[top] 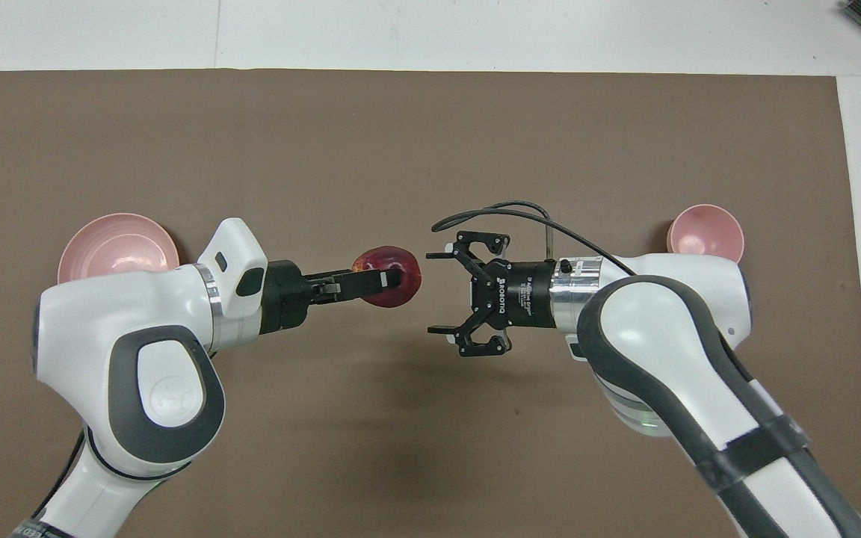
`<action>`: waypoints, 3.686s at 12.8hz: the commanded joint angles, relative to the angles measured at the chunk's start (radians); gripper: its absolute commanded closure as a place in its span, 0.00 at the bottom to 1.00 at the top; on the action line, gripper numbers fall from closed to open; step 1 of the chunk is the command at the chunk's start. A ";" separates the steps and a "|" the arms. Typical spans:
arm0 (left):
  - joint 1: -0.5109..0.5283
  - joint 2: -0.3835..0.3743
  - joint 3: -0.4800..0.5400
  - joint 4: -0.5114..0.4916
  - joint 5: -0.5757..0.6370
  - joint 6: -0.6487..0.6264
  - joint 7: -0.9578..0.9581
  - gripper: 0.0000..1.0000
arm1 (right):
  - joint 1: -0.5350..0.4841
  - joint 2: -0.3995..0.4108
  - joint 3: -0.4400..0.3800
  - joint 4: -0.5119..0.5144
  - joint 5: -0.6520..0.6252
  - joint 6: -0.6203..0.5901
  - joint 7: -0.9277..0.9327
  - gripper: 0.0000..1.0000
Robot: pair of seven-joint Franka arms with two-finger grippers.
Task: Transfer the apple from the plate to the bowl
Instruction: 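Carry the apple toward the right gripper while the right gripper opens, then close the right gripper on the apple and open the left gripper, then carry the apple to the bowl while the left gripper withdraws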
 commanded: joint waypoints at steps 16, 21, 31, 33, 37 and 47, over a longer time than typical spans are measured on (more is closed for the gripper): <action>0.013 -0.047 -0.055 -0.017 -0.036 -0.088 -0.086 0.31 | 0.054 0.018 0.003 0.032 0.039 0.071 -0.031 1.00; 0.014 -0.047 -0.049 -0.003 -0.027 -0.088 -0.149 0.00 | 0.027 -0.001 0.000 0.029 0.013 0.056 -0.031 1.00; 0.016 -0.029 0.167 0.001 0.664 -0.213 -0.172 0.00 | -0.060 -0.051 -0.007 0.037 -0.168 0.004 -0.024 1.00; 0.016 -0.024 0.242 0.003 0.764 -0.228 -0.172 0.00 | -0.104 -0.051 -0.007 0.073 -0.248 -0.064 -0.022 1.00; 0.013 0.025 0.345 0.182 1.028 -0.328 -0.172 0.00 | -0.176 -0.051 -0.007 0.126 -0.435 -0.178 -0.034 1.00; 0.000 0.059 0.405 0.762 1.212 -0.982 -0.163 0.00 | -0.330 -0.038 -0.010 0.118 -0.884 -0.185 -0.200 1.00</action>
